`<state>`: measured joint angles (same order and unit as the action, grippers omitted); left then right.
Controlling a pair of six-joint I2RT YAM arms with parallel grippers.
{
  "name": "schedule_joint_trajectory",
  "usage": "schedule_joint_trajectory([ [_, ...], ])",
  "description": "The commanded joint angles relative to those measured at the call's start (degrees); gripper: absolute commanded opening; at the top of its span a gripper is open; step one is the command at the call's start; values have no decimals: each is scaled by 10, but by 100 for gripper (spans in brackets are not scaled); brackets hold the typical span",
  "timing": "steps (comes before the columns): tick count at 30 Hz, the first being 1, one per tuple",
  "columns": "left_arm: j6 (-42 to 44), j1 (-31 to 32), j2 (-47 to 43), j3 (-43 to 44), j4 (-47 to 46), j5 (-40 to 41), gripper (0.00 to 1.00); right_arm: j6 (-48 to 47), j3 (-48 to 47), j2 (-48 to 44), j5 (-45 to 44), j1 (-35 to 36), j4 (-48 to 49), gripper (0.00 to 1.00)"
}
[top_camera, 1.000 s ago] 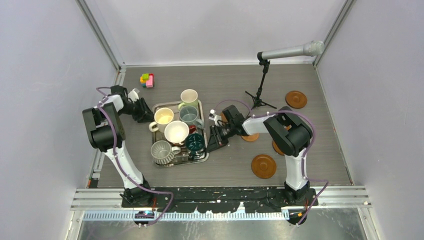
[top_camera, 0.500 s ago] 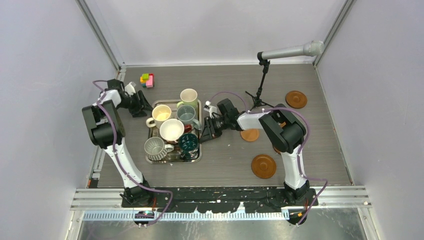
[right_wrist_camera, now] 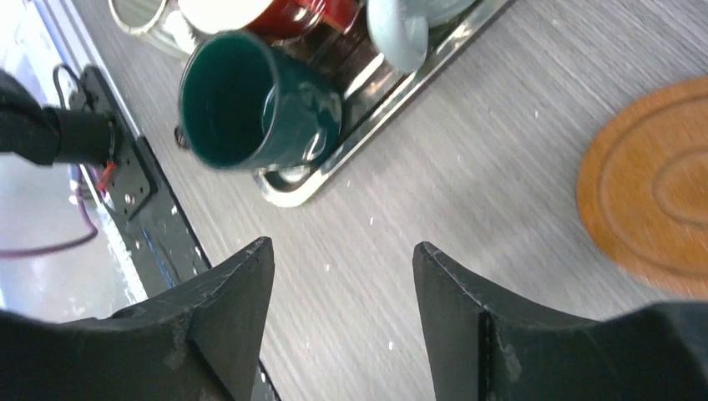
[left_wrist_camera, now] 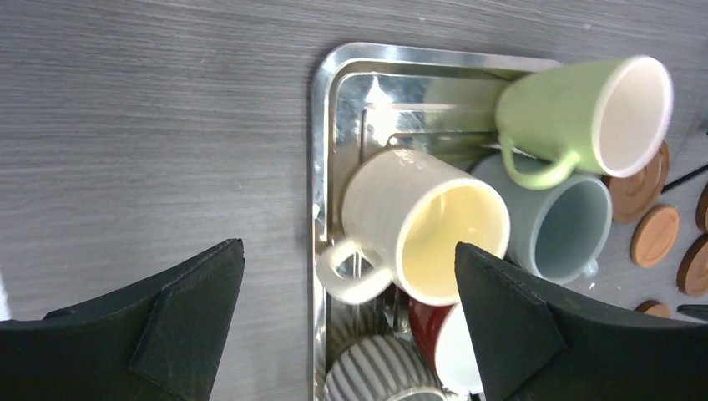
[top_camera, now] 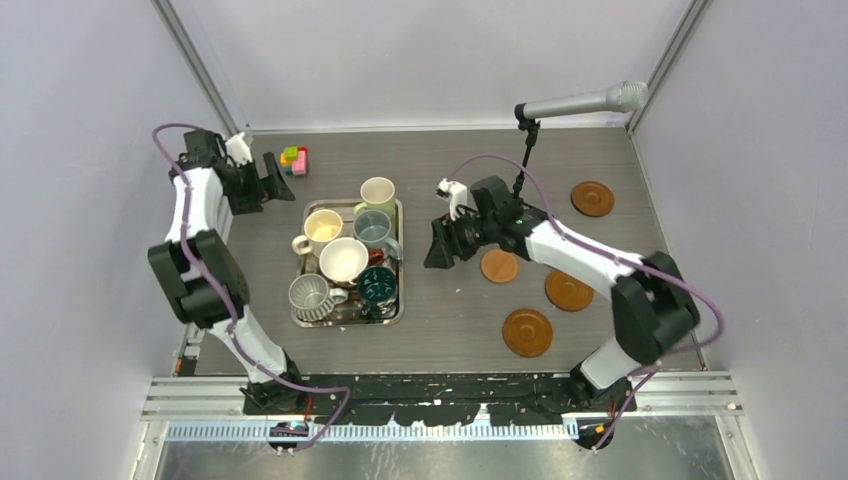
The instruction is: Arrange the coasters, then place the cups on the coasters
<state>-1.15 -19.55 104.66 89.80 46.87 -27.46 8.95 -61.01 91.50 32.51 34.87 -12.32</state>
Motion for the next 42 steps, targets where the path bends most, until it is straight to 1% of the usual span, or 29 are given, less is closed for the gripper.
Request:
schedule_joint_trajectory([
  [1, 49, 14, -119, -50, 31, -15, 100, -94, 59, -116, -73, -8, -86, 69],
  [4, 58, 36, -181, -83, 31, -4, 100, -144, 88, -167, -126, -19, -121, 69],
  [8, 54, 84, -244, -116, 26, 24, 100, -168, 127, -213, -225, -44, -113, 69],
  [12, 34, 126, -281, -127, 25, 38, 100, -159, 143, -244, -237, -123, -93, 68],
  [16, 16, 138, -287, -118, 41, 16, 100, -184, 161, -257, -246, -205, -43, 65],
  [19, 7, 141, -294, -115, 39, -1, 100, -192, 171, -237, -237, -240, 9, 63],
  [22, -8, 141, -301, -107, 35, -4, 100, -186, 166, -204, -224, -256, 55, 60],
  [27, -6, 141, -293, -84, 60, -9, 100, -181, 137, -135, -230, -258, 104, 57],
  [31, -7, 141, -293, -86, 63, -11, 100, -184, 126, -93, -220, -259, 156, 56],
  [34, -10, 140, -292, -85, 65, -7, 100, -191, 117, -63, -228, -258, 187, 55],
  [39, -12, 141, -291, -79, 68, -7, 99, -200, 97, -14, -232, -259, 216, 51],
  [42, -10, 141, -289, -70, 67, 1, 99, -198, 86, 13, -236, -260, 236, 47],
])
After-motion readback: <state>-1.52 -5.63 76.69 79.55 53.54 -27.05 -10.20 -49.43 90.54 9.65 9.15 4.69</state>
